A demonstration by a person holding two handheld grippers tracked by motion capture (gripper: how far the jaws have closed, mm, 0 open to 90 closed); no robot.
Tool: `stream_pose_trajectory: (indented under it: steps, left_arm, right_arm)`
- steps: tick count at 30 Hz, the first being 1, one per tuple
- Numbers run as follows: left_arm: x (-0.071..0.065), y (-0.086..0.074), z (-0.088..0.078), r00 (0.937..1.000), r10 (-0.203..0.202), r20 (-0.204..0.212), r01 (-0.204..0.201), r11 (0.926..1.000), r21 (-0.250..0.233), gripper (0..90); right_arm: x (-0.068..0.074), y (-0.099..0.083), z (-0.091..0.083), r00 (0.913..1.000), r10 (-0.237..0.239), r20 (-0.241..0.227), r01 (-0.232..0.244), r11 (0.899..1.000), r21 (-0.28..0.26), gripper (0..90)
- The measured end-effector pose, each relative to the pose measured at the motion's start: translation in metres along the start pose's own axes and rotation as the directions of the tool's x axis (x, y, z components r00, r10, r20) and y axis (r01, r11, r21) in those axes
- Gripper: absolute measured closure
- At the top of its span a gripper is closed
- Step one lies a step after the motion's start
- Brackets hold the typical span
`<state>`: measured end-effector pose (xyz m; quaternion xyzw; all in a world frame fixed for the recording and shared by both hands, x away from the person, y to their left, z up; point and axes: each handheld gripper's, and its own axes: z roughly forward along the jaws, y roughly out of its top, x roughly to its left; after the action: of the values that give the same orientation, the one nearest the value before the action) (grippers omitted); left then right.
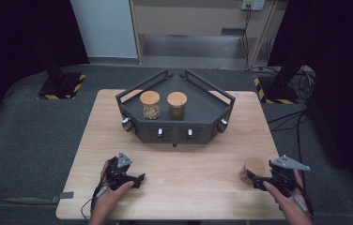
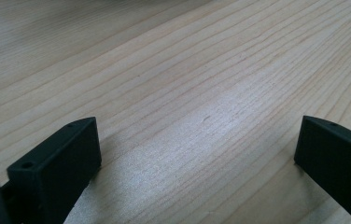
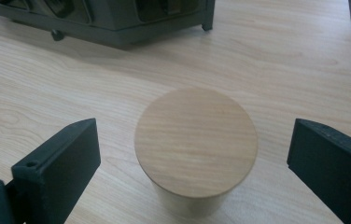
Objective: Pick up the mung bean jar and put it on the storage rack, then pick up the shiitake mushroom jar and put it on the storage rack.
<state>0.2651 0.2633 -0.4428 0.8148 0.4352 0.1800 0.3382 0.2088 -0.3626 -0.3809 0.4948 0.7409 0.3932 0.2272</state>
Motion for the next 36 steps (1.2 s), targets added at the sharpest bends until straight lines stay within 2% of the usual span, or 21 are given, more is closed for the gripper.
stream_pose_trajectory:
  steps: [8,23,36]
  left_arm:
    - [0.000,0.000,0.000,1.0000,0.000,0.000,0.000,1.0000,-0.001,0.0]
    - [0.000,0.000,0.000,1.0000,0.000,0.000,0.000,1.0000,0.000,0.0]
    - [-0.001,0.000,0.000,1.0000,-0.003,-0.002,0.003,1.0000,-0.001,0.0]
  right_arm:
    - [-0.001,-0.009,0.003,0.9999,0.004,-0.012,-0.004,1.000,0.009,3.1]
    - [-0.002,-0.021,0.010,0.9997,0.023,-0.008,-0.023,0.999,0.028,3.3]
    - [0.008,-0.022,0.025,0.9999,0.015,-0.001,-0.015,0.999,0.035,3.4]
